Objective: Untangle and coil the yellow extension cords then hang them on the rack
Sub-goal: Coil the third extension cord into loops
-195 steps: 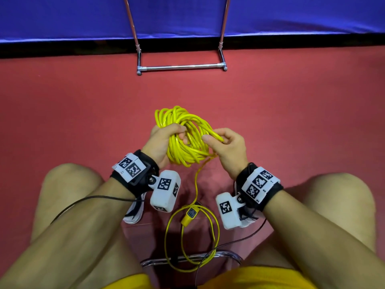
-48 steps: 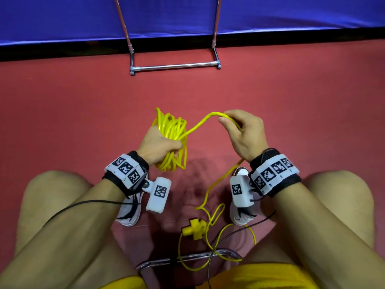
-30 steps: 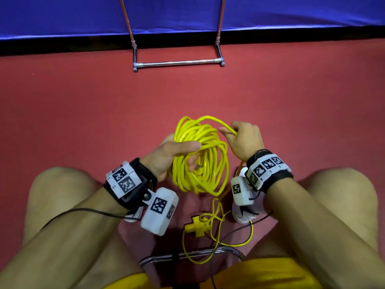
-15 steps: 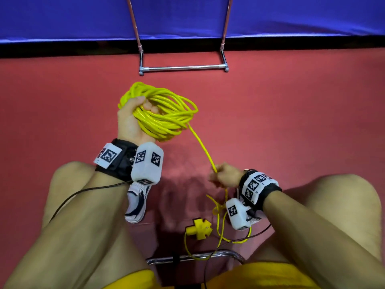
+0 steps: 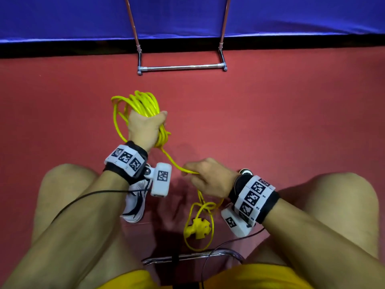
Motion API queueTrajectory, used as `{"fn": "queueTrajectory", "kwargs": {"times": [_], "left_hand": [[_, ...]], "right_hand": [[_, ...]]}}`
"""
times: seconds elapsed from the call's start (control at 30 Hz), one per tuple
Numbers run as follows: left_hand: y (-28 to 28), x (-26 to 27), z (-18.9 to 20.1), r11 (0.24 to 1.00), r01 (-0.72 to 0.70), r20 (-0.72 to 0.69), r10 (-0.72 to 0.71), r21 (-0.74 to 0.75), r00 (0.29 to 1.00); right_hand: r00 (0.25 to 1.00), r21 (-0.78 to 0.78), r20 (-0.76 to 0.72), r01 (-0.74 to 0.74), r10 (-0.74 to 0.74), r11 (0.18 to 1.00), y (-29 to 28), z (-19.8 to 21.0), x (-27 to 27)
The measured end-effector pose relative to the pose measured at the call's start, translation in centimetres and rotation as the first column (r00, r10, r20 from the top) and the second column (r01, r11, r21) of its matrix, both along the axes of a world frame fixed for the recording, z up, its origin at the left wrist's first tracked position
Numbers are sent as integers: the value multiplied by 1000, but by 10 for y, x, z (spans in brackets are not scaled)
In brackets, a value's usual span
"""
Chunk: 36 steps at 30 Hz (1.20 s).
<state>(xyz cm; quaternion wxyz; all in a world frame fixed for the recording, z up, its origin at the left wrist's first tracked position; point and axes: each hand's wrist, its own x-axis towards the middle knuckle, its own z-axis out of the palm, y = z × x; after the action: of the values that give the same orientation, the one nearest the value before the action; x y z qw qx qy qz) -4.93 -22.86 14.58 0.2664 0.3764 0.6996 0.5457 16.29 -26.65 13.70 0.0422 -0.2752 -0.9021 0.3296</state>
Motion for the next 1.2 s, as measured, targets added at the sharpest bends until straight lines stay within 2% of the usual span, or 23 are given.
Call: {"fn": "queueTrajectory", "kwargs": {"times": [0.03,0.1,0.2,0.3,0.4,0.43,0.5,0.53,0.57,0.6,0.7,0.77,0.9,1.03,1.13,1.2], "left_hand": [[-3,6,-2,997,45,-108,-52,-64,993],[-8,19,-6,968,166,-199,-202,-186,959],[-16,34,-7,847,439,-147,-496,-300,856],[-27,46,-2,708,616,49,-642,-345,765],[-38,67,2,655,649,386,-525,-386,759],[-40,72,2,617,673,461,-497,-408,735],[-42,75,-4,512,786,617,-508,-345,602],[-43,75,-6,482,831,674,-520,-276,525],[-43,73,-9,475,852,694,-538,-220,479],[-44,72,-11,482,857,672,-575,-184,468],[-45,70,-12,547,816,524,-646,-188,554],[-44,69,-9,570,796,499,-640,-202,585],[-41,62,-7,468,825,380,-734,-318,563],[-43,64,0,470,833,438,-709,-291,553],[-38,59,7,521,822,513,-652,-230,558],[-35,55,16,583,792,557,-603,-182,571]], "right_hand": [[999,55,-27,-21,23,998,-1,6,-2],[995,145,-98,-21,35,989,1,14,-3],[968,241,-238,139,-80,961,15,25,5],[910,228,-335,328,-242,917,27,29,11],[909,296,-292,380,-296,876,35,29,13],[909,313,-264,398,-324,862,39,27,16],[891,297,-230,446,-391,844,47,24,22],[878,278,-227,473,-421,836,49,23,24],[866,264,-231,494,-443,828,51,22,25],[857,253,-240,508,-456,823,51,20,24],[858,186,-250,497,-448,848,45,19,17],[850,154,-240,509,-468,847,42,18,13],[825,150,-224,556,-519,818,41,17,9],[808,280,-210,590,-551,758,50,17,17],[761,365,-219,644,-611,672,63,12,28],[734,375,-100,654,-672,657,72,6,37]]}}
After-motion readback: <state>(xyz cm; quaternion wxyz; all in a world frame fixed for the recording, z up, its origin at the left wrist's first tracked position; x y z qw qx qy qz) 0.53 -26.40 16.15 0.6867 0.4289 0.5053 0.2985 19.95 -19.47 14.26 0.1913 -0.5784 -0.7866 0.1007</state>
